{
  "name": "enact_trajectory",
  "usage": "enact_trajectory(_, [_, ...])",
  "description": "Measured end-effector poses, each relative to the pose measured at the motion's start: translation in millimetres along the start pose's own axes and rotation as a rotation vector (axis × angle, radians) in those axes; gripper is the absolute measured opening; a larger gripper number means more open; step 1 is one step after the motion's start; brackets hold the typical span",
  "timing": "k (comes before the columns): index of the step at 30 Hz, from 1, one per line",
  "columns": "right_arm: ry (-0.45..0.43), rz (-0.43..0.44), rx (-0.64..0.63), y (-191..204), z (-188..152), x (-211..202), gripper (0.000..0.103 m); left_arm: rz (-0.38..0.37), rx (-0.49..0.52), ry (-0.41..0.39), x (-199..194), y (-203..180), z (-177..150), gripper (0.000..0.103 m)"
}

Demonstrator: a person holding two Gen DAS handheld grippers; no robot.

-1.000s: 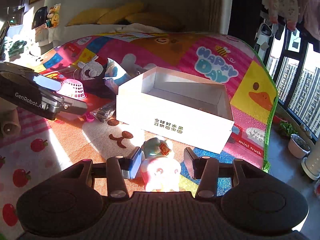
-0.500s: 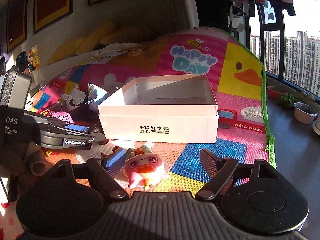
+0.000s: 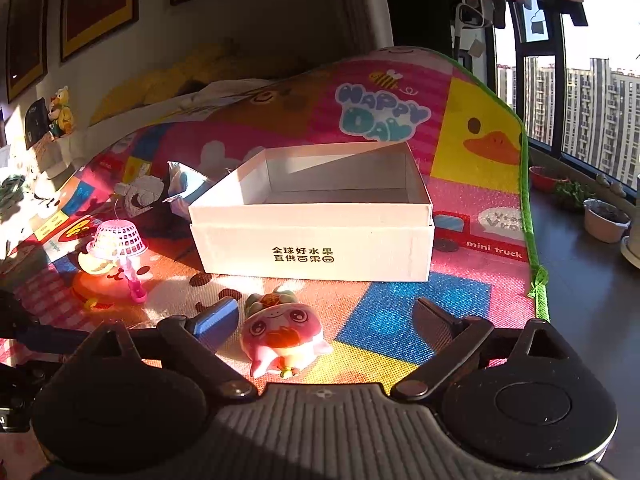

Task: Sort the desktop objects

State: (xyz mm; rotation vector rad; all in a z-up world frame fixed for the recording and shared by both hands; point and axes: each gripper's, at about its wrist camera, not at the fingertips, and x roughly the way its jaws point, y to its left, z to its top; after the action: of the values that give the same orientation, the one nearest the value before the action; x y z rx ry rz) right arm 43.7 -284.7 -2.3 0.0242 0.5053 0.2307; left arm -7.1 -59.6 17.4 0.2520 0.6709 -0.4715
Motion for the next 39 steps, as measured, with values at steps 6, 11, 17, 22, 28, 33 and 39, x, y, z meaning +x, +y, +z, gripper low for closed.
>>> enact_trajectory(6, [0.006,-0.005,-0.052,10,-2,-9,0.103,0.205,0.013,0.010,7,19,-6,0.090])
enact_trajectory(11, [0.076,0.012,-0.168,24,-7,-15,0.103,0.392,-0.022,0.006,18,49,-1,0.097])
enact_trajectory(17, [0.138,-0.129,-0.248,15,-5,3,0.103,0.435,-0.184,-0.021,10,80,2,0.102])
enact_trajectory(22, [0.106,-0.108,-0.186,4,4,-1,0.103,0.348,-0.339,-0.065,-9,97,-1,0.103])
enact_trajectory(28, [0.111,0.034,-0.161,23,14,4,0.103,0.225,-0.339,-0.081,-16,83,-1,0.103])
enact_trajectory(33, [0.164,0.091,-0.161,34,18,25,0.079,0.118,-0.233,-0.074,-12,50,3,0.103])
enact_trajectory(39, [0.210,0.091,-0.120,23,12,18,0.044,0.066,-0.158,-0.053,-2,20,8,0.103])
